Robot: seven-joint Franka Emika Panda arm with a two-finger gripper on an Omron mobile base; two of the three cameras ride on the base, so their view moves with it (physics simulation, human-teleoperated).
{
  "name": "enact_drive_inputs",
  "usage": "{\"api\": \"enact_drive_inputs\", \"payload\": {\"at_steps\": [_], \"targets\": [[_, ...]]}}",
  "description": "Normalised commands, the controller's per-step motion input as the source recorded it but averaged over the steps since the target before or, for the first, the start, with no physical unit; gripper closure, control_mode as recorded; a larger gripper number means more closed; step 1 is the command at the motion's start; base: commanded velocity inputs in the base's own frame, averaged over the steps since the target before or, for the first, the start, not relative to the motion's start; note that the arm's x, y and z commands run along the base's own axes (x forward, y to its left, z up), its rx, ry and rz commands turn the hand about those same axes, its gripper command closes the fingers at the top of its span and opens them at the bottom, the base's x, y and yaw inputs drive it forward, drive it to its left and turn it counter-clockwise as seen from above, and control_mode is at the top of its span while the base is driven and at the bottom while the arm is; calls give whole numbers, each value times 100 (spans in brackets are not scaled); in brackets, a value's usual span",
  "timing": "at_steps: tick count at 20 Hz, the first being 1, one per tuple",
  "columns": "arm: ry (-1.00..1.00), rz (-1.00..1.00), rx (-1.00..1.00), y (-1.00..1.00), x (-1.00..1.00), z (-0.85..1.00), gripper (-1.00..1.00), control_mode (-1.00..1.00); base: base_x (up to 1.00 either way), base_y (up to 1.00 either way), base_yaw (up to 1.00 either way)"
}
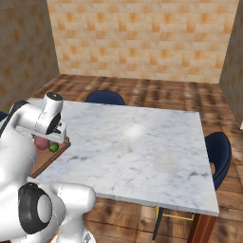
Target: Place the avocado, onion, tomato, and bell pepper on the cutting board.
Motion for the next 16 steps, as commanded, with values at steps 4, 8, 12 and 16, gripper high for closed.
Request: {"api": "enact_drive_inputs", "payload": {"at_steps": [4,8,12,16], "targets": [[6,0,-8,30,0,-35,100,-100,0,0,0],[3,0,-8,33,0,-33,100,-100,0,0,0],[0,0,-3,31,0,-30,100,-100,0,0,0],[0,0,-1,15,0,-38,100,-100,0,0,0]]}}
